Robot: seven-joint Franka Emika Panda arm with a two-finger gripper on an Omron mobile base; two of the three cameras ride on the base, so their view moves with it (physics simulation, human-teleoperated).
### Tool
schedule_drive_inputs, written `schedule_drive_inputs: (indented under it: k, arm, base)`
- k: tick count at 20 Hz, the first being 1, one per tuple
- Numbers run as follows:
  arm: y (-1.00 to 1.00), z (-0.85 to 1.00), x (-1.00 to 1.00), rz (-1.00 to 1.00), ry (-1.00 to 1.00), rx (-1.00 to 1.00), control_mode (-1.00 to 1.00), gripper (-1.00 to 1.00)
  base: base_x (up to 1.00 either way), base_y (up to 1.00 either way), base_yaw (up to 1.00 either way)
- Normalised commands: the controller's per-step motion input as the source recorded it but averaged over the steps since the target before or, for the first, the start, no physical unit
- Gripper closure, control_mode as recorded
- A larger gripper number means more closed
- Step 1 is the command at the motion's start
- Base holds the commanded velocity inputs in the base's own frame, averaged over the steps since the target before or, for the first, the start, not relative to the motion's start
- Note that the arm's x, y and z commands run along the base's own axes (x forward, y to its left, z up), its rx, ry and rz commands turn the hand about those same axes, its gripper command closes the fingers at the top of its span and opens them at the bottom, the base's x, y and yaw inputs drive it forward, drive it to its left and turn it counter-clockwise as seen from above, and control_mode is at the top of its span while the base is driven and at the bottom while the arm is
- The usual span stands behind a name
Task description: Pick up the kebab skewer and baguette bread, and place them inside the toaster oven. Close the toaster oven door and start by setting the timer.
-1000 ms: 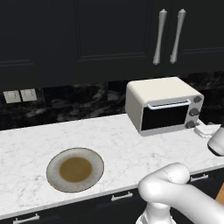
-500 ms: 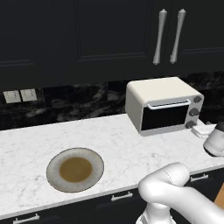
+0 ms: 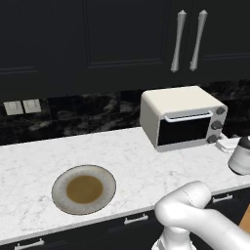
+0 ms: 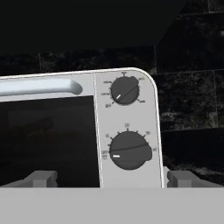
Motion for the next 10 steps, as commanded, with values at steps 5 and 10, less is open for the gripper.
schedule_drive_inputs:
  k: [5,10]
  arm:
    - [-0.14,0.0,0.0,0.02,0.01,-0.07,-1.0,-1.0]
    - [0.0,-0.07,0.04,0.0,0.05,-0.1,-1.0,-1.0]
  base:
    - [0.0,0.0,0.0]
    - [0.0,0.0,0.0]
